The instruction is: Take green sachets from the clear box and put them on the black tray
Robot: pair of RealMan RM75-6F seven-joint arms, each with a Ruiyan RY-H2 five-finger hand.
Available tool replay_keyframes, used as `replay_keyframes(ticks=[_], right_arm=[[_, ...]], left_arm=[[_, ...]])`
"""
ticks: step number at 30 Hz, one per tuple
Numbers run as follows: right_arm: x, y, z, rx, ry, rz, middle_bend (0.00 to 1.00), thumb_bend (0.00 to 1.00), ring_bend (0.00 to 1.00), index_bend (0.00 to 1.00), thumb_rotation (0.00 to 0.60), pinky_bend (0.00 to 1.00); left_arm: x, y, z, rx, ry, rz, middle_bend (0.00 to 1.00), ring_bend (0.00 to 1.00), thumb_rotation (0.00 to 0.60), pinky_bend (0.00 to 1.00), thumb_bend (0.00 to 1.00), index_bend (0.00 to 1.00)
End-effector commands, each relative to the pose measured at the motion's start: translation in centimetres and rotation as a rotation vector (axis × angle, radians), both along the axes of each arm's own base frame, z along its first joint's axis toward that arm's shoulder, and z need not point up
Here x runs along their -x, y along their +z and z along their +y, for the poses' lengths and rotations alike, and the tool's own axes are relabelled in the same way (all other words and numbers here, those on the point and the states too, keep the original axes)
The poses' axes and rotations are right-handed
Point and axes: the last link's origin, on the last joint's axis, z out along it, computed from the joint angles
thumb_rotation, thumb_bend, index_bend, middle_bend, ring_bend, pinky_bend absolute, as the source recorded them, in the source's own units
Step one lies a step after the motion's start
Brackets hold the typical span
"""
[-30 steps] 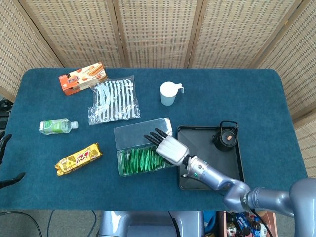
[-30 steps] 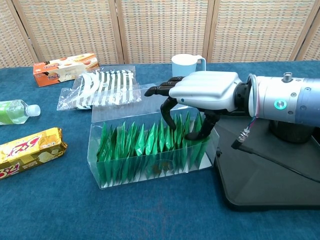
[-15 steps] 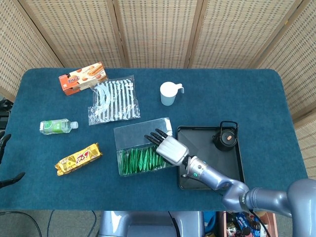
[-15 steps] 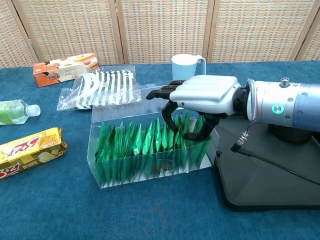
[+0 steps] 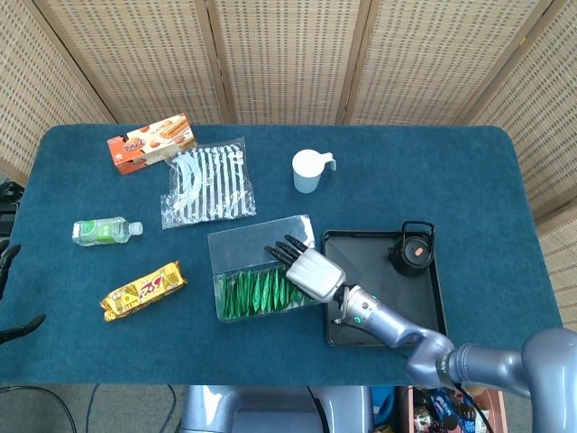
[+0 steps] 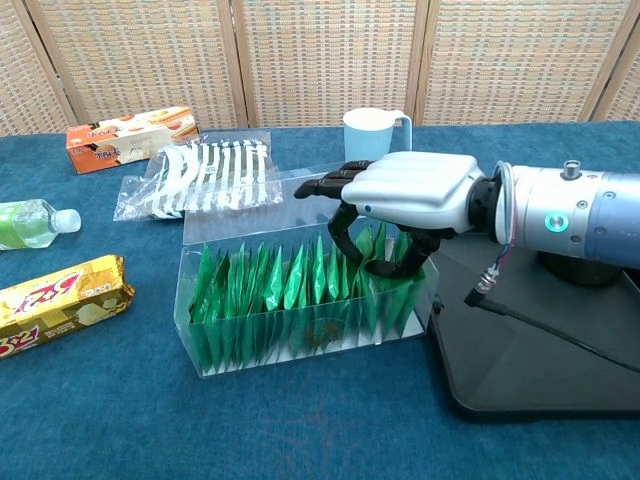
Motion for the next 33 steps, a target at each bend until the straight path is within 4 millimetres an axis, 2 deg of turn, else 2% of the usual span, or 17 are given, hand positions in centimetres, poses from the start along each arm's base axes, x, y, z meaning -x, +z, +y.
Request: replay_keyframes(ticks=[1, 7, 11, 17, 21, 26, 28, 33], right_arm=[[-0.2, 0.3, 0.1, 0.004, 0.002, -0.021, 0.09, 0.61, 0.00, 0.63, 0.600, 0.03], [-0.7, 1.2, 0.2, 0.017, 0.015, -0.059, 0.10, 0.61, 0.00, 0.63, 0.600, 0.03], [-1.4, 2.7, 0.3, 0.039, 0.030, -0.102, 0.10, 0.61, 0.00, 0.63, 0.600, 0.03], [-2.5, 5.9, 0.4, 0.090, 0.055, -0.162, 0.10, 0.61, 0.00, 0.63, 0.600, 0.03], [-2.7, 8.9, 0.4, 0.145, 0.064, -0.188, 0.10, 0.61, 0.00, 0.63, 0.600, 0.03], [-2.3, 11.1, 0.5, 0.180, 0.062, -0.194, 0.10, 0.61, 0.00, 0.63, 0.600, 0.03], [-1.3, 13.0, 0.6, 0.219, 0.053, -0.190, 0.10, 0.61, 0.00, 0.63, 0.600, 0.03], [1.3, 15.4, 1.6, 0.237, 0.034, -0.152, 0.11, 0.61, 0.00, 0.63, 0.600, 0.03]], left_arm=[[0.0, 0.0, 0.0, 0.000, -0.001, 0.000, 0.00, 0.00, 0.600, 0.00, 0.10, 0.00], [0.0, 0.0, 0.0, 0.002, -0.001, -0.001, 0.00, 0.00, 0.600, 0.00, 0.10, 0.00], [0.0, 0.0, 0.0, 0.003, -0.001, -0.002, 0.00, 0.00, 0.600, 0.00, 0.10, 0.00], [0.0, 0.0, 0.0, 0.005, -0.003, -0.005, 0.00, 0.00, 0.600, 0.00, 0.10, 0.00], [-0.1, 0.1, -0.1, 0.004, -0.008, -0.007, 0.00, 0.00, 0.600, 0.00, 0.10, 0.00], [-0.1, 0.1, -0.2, 0.004, -0.009, -0.008, 0.00, 0.00, 0.600, 0.00, 0.10, 0.00], [-0.1, 0.1, -0.2, 0.004, -0.011, -0.009, 0.00, 0.00, 0.600, 0.00, 0.10, 0.00], [-0.2, 0.0, -0.3, 0.008, -0.014, -0.007, 0.00, 0.00, 0.600, 0.00, 0.10, 0.00]])
